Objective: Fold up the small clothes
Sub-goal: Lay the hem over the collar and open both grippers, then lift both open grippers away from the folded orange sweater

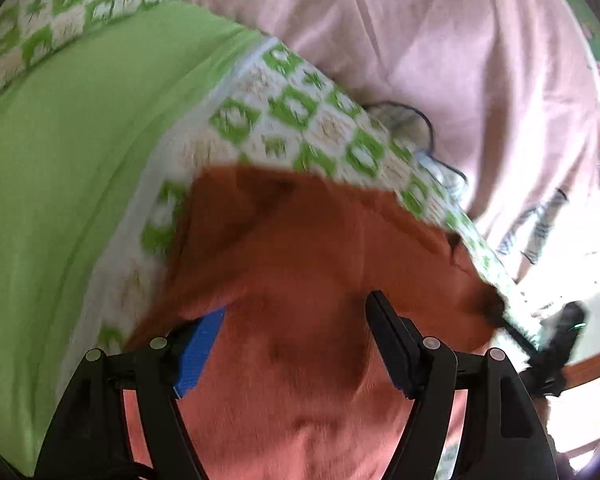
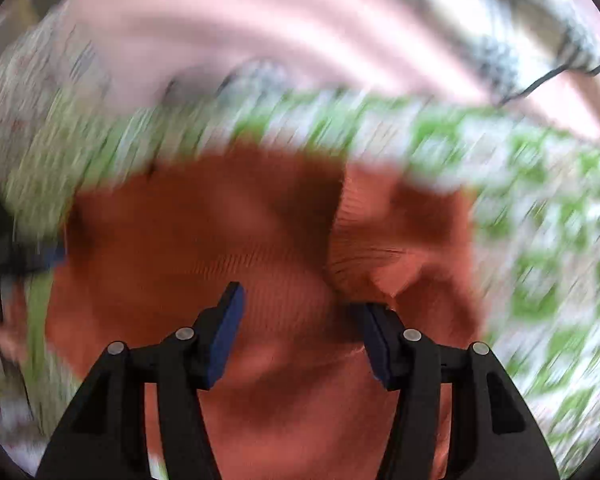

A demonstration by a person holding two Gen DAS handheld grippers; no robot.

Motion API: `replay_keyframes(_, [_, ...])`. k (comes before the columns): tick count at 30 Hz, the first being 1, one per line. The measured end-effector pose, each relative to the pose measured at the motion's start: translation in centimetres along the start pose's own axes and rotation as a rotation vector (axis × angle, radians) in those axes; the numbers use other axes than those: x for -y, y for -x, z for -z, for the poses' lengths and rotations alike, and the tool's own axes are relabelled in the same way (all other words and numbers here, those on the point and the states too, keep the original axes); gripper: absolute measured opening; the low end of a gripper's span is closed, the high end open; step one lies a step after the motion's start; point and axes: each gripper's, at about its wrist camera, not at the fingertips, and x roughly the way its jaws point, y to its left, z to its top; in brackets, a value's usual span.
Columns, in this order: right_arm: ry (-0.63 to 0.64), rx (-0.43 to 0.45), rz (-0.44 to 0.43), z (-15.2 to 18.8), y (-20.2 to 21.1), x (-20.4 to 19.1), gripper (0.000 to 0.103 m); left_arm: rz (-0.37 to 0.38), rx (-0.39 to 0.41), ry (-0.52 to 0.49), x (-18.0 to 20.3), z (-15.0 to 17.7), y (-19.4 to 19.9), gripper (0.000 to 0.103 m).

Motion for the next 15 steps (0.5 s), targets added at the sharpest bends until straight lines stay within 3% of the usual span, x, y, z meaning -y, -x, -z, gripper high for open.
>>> replay_keyframes(3, [-0.065,0.108,0.035,-3.2,1.9,0.8,0.058,-0.022,0.050,0.064,-0.8,-2.2,0.1,0.073])
replay_keyframes(8, [-0.032,0.118,-0.012,-2.5,4.0,0.6,0.062,-0.082,0.149,0.104,-2.4,-2.7,2.7,0.074])
replay_keyframes(11, [-0.018,0.103,-0.051,-0.1,4.8,0.0,0.064,-0.066,0.153,0.152,-3.7,-0.9,4.4,0.074])
replay_keyframes(15, [-0.025,0.060,-0.100,4.0,5.5,-0.4,0.065,-0.022,0.123,0.197,-4.9,4.3,6.6,0.074])
